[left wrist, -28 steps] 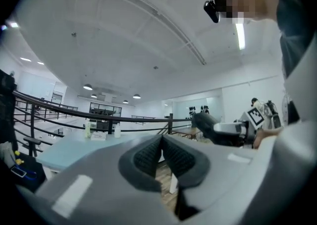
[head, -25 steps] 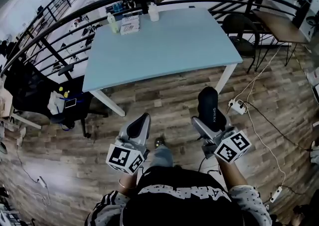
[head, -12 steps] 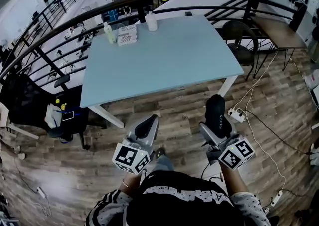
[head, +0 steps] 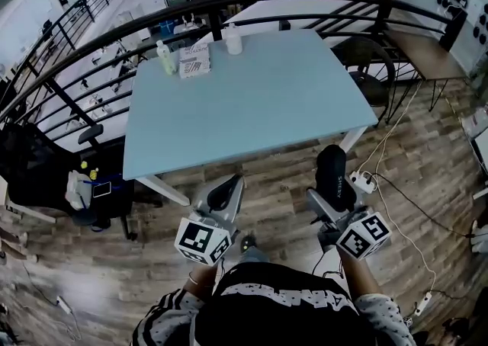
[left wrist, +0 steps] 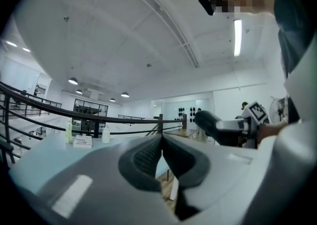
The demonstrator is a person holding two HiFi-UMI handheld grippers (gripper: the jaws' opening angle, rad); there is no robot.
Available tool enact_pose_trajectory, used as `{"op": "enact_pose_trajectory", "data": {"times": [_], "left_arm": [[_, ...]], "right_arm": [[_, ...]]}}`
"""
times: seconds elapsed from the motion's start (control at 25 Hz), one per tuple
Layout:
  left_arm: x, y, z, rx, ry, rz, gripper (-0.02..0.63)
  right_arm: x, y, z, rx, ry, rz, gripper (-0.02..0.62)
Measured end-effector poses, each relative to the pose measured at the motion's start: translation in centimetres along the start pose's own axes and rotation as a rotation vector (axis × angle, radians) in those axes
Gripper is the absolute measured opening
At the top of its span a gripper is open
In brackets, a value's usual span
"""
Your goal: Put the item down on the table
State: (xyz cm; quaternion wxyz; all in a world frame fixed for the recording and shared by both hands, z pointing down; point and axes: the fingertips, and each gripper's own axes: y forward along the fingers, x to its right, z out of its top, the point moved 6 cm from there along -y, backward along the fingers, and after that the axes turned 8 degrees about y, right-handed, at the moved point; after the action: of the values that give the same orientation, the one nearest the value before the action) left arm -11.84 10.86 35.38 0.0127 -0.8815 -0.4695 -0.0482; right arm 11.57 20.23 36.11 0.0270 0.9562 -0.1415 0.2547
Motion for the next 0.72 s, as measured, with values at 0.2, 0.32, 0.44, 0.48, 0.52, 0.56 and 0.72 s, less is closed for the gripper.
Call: {"op": "enact_pose_trajectory", "data": {"times": [0.2,0.32,0.44,0.48,0.52,0.56,0.72], "left_arm": [[-4.0,0.6,-0.5,0.002,-0.007,0.009,0.0],[-6.0,1.1,-1.0,0.001,-0.021,0.015,0.0],[-7.9,1.5,-1.7,0.002,-0.034,0.019,0.0],[-8.5,1.6,-1.9,0.002,-0.035,0.019,0.0],[-9.1,1.7,-2.1,0.003,-0.036,0.017,0.0],[-9.7,1.9,-2.2,0.004,-0.036,0.014,0.0],[-11.9,2.2,-2.6,0.008,-0.036,0.011,0.0]], "right_arm": [[-0.4,3.8,0.0,-0.011,-0.007,-0.004,0.393],[-0.3,5.8,0.1,-0.012,-0.012,-0.012,0.393],[-0.2,7.5,0.0,-0.017,-0.017,-0.022,0.393],[-0.3,8.1,-0.1,-0.017,-0.018,-0.024,0.393],[-0.3,8.7,-0.2,-0.016,-0.02,-0.026,0.393],[-0.4,9.3,-0.2,-0.014,-0.021,-0.027,0.393],[-0.6,11.7,-0.5,-0.014,-0.024,-0.03,0.393]]}}
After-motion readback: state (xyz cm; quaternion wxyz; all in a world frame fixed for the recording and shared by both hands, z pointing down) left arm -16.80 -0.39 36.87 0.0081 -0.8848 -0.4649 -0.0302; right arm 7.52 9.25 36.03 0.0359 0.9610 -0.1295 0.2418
